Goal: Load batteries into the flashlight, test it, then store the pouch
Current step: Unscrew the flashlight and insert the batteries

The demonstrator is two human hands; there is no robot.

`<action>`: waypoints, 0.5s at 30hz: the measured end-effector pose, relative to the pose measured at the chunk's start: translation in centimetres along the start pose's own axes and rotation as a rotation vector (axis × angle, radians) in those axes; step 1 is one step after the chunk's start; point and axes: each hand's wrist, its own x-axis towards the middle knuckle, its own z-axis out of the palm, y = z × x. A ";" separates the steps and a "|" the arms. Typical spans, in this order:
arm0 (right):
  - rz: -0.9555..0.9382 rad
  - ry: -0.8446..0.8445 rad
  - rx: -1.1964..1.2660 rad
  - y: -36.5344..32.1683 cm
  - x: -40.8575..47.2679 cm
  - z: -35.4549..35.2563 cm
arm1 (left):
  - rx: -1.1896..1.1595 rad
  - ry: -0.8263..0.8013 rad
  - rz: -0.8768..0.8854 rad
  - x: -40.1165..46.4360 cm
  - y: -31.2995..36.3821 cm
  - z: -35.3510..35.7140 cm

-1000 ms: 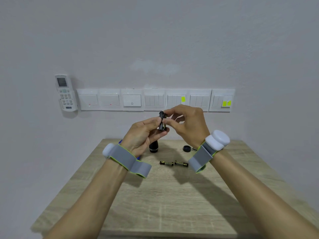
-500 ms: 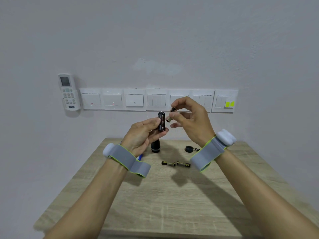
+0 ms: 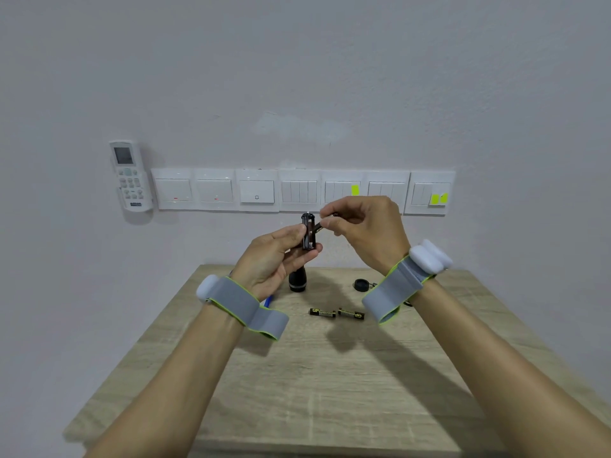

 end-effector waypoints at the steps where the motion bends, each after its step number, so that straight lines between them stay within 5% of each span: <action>1: -0.017 -0.010 -0.032 -0.1 0.0 0.1 | 0.002 -0.001 0.001 0.0 0.0 0.0; 15: -0.105 0.011 -0.077 -0.9 0.2 0.6 | 0.020 -0.025 -0.002 -0.2 -0.4 -0.1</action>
